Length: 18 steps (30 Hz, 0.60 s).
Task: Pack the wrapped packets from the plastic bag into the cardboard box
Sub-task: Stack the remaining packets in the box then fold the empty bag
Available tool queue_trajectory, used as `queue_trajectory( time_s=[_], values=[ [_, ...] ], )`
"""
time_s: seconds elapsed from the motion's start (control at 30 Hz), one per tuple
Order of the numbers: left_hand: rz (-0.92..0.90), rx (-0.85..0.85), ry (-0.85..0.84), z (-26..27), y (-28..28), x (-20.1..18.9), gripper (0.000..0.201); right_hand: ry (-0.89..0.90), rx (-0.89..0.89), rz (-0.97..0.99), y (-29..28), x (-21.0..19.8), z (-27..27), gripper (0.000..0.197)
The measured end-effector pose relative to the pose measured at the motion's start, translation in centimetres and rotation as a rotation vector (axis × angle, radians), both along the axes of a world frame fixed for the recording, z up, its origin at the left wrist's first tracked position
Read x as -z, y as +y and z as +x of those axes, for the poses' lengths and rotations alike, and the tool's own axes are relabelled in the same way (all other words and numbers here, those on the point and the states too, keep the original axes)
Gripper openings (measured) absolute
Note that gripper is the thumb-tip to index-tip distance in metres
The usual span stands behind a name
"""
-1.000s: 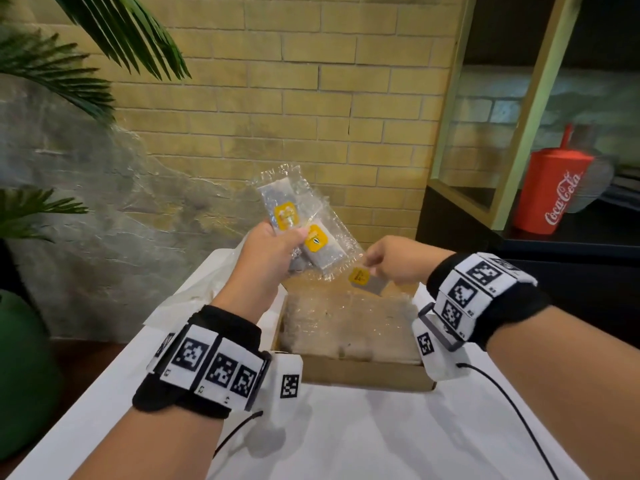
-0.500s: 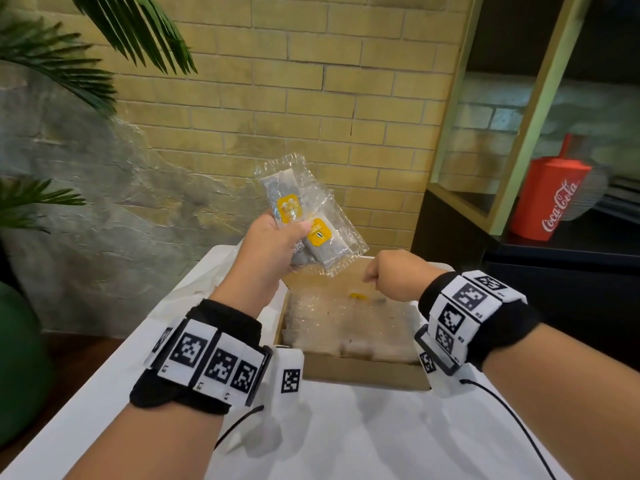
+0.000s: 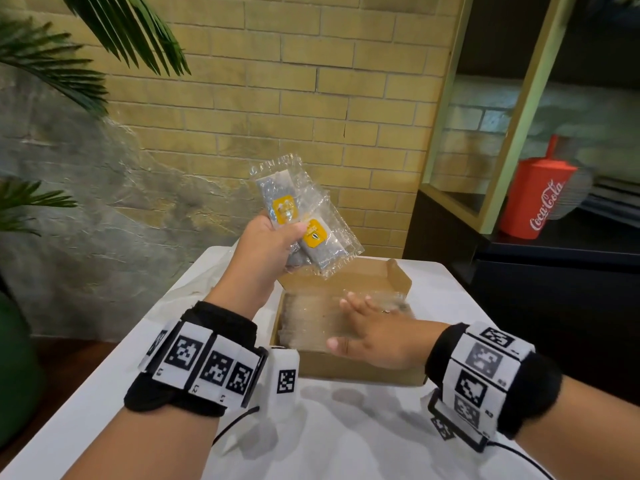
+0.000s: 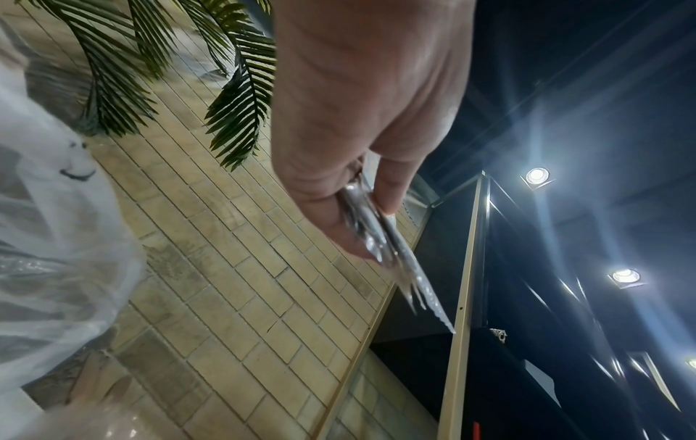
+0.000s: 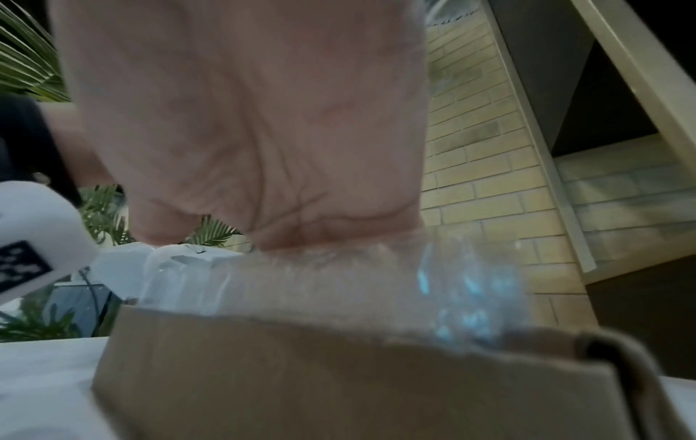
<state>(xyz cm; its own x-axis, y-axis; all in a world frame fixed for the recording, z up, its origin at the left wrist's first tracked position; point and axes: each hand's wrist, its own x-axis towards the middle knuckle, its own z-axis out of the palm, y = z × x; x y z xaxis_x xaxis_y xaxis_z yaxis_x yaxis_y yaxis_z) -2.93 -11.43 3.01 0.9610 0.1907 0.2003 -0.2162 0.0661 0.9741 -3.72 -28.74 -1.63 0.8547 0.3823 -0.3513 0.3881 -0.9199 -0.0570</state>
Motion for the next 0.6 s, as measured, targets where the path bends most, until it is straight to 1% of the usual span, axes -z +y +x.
queue_trajectory(
  time_s=[0.07, 0.2, 0.33, 0.4, 0.43, 0.5, 0.53, 0.6],
  values=[
    [-0.004, 0.000, -0.016, 0.0, 0.0, 0.0, 0.023, -0.010, 0.005, 0.009, 0.1, 0.5, -0.5, 0.086],
    [-0.003, 0.023, -0.031, 0.0, 0.1, 0.0, 0.014, -0.009, 0.022, 0.048, 0.2, 0.7, 0.0, 0.087],
    [-0.014, 0.023, -0.037, -0.3, 0.0, -0.1, 0.019, -0.008, 0.017, 0.103, 0.3, 0.6, 1.2, 0.086],
    [-0.011, 0.026, -0.041, -0.4, -0.1, -0.1, 0.019, 0.008, 0.039, 0.170, 0.1, -0.3, 1.5, 0.082],
    [-0.010, 0.023, -0.041, -0.3, 0.0, -0.1, 0.019, 0.008, 0.056, 0.223, 0.0, -1.0, 1.6, 0.076],
    [-0.011, 0.018, -0.036, -0.3, 0.0, 0.1, 0.019, -0.026, 0.130, 0.435, -0.5, -2.9, 1.8, 0.052],
    [-0.011, 0.017, -0.029, -0.2, -0.1, 0.2, 0.018, -0.075, 0.189, 0.569, -0.7, -3.7, 1.8, 0.042],
    [0.005, 0.029, -0.020, -0.2, -0.3, 0.3, 0.018, -0.202, 0.290, 0.810, -1.0, -4.7, 1.7, 0.032]
  ],
)
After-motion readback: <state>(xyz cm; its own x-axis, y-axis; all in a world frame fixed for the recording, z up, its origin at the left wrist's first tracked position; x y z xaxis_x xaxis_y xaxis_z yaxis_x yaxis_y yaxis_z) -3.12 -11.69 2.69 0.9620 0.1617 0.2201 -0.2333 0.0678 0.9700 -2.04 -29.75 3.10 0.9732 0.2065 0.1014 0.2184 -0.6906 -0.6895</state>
